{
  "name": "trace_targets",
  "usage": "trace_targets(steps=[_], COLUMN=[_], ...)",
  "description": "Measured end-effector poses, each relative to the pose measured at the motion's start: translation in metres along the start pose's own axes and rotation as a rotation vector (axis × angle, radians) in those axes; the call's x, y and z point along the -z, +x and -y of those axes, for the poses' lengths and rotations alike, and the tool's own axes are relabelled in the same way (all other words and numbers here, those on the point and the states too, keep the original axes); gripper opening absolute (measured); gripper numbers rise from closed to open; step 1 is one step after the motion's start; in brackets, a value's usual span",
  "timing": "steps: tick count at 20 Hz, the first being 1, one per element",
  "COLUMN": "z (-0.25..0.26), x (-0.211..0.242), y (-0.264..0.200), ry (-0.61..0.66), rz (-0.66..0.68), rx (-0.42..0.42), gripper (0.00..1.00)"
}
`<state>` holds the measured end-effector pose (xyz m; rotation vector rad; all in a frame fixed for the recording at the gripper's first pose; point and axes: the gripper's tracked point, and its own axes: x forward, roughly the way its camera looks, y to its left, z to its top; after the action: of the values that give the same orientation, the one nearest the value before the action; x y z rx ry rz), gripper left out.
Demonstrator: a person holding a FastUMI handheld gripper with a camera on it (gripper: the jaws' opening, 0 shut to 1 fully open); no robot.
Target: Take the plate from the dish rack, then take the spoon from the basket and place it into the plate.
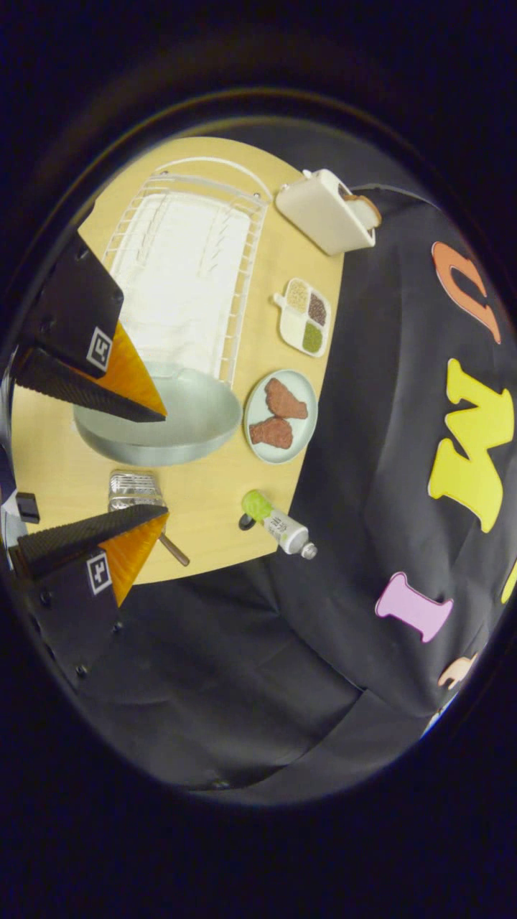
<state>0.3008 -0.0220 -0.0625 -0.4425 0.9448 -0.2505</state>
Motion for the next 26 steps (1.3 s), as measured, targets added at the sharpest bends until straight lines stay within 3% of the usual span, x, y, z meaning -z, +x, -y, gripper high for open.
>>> trace_targets(steps=[3,6,11,12,16,22,26], z=[0.0,-0.017,-0.028,-0.029,-0.03,-0.018,-0.016], x=[-0.002,0.001,0.006,0.005,0.004,-0.007,-0.012], y=[0.014,0.023,0.032,0.031,0.018,-0.002,-0.039], ry=[0.002,-0.033,0.008,0.008,-0.009,0.004,-0.052], rz=[-0.082,-0.171,-0.249,-0.247,-0.236,-0.144,-0.053], rx=[0.007,-0.115,-0.168,-0.161,-0.099,0.052,0.098], gripper=[0.67,0.57,0.43,0.32,0.26,0.25,0.25])
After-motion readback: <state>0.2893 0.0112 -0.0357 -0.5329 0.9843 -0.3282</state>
